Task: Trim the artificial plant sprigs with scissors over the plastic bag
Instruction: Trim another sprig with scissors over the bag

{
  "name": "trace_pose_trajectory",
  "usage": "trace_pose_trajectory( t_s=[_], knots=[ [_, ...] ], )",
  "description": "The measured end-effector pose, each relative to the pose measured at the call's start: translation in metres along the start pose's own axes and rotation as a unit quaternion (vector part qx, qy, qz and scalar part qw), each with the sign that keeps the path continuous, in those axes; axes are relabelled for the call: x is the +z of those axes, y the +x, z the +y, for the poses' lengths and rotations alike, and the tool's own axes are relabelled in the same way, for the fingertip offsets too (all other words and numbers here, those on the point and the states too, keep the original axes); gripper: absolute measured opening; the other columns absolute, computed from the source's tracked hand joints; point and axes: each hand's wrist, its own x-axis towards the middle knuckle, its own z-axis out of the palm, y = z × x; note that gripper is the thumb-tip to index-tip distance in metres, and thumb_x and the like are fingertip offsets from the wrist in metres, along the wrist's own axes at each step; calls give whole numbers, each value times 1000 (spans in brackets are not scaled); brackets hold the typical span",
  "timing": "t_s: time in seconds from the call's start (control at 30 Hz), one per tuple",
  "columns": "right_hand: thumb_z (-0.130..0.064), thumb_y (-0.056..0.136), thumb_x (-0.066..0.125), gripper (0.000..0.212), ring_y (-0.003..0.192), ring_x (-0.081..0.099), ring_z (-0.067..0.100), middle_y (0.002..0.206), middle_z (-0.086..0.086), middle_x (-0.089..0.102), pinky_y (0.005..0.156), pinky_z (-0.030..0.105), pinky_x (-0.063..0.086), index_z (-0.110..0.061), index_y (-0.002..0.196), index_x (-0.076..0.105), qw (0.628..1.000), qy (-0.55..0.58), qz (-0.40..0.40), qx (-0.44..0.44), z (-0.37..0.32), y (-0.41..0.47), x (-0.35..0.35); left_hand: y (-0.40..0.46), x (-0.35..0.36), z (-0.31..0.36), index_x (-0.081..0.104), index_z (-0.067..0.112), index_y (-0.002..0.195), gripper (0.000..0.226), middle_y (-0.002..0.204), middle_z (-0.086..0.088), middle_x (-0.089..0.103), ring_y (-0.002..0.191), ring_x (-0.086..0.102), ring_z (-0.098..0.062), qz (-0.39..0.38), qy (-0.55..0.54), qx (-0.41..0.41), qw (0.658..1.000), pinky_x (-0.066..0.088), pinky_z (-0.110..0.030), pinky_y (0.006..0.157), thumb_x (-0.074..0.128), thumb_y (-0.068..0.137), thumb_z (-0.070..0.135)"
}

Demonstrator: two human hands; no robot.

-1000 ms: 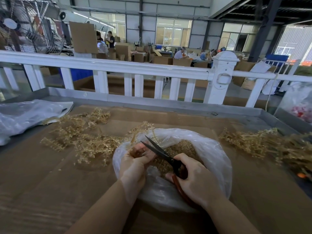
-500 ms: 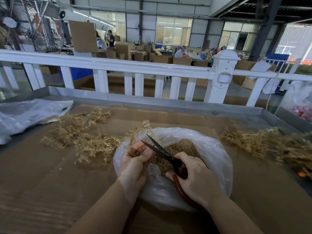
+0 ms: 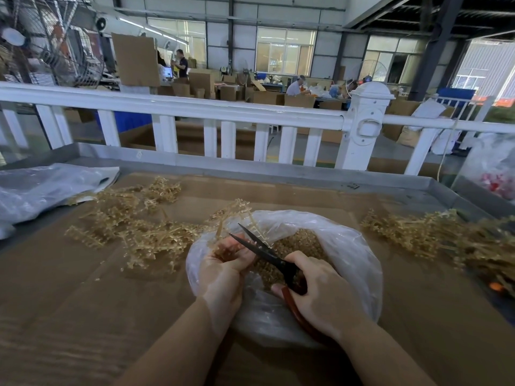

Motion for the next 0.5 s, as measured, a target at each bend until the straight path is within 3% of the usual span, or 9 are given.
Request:
trace_pose_trajectory(
  t_s=[0.1, 0.23, 0.33, 0.5],
  knots=[
    [-62, 81, 57, 36, 92, 50, 3, 95, -17, 57, 79, 19, 43, -39, 107, 50, 1000, 4, -2, -7, 0, 0, -1, -1, 0, -1, 59, -5, 98, 27, 88, -17, 64, 83, 63, -25, 2, 24, 18, 1000, 53, -33, 84, 57, 76, -20],
    [-62, 81, 57, 36, 86, 53, 5, 90, -13, 59, 75, 19, 43, -34, 103, 52, 1000, -2, -5, -15, 0, 1, -2, 0, -1, -3, 53, -1, 88, 26, 84, -19, 60, 83, 62, -28, 2, 46, 43, 998, 51, -38, 90, 59, 74, -21],
    [-61, 82, 57, 36, 80, 55, 8, 84, -10, 60, 71, 21, 43, -31, 100, 52, 1000, -3, -1, -18, 0, 1, -3, 0, -1, -4, 55, -10, 103, 35, 98, -26, 66, 97, 65, -36, 10, 52, 47, 997, 48, -45, 97, 67, 70, -16],
    [-59, 85, 55, 36, 76, 57, 9, 82, -8, 61, 71, 24, 46, -27, 101, 52, 999, -15, -5, -29, 0, 0, -4, 0, 0, -5, 55, 9, 87, 34, 89, -17, 67, 99, 64, -37, 13, 49, 48, 998, 48, -48, 96, 68, 70, -17]
  ],
)
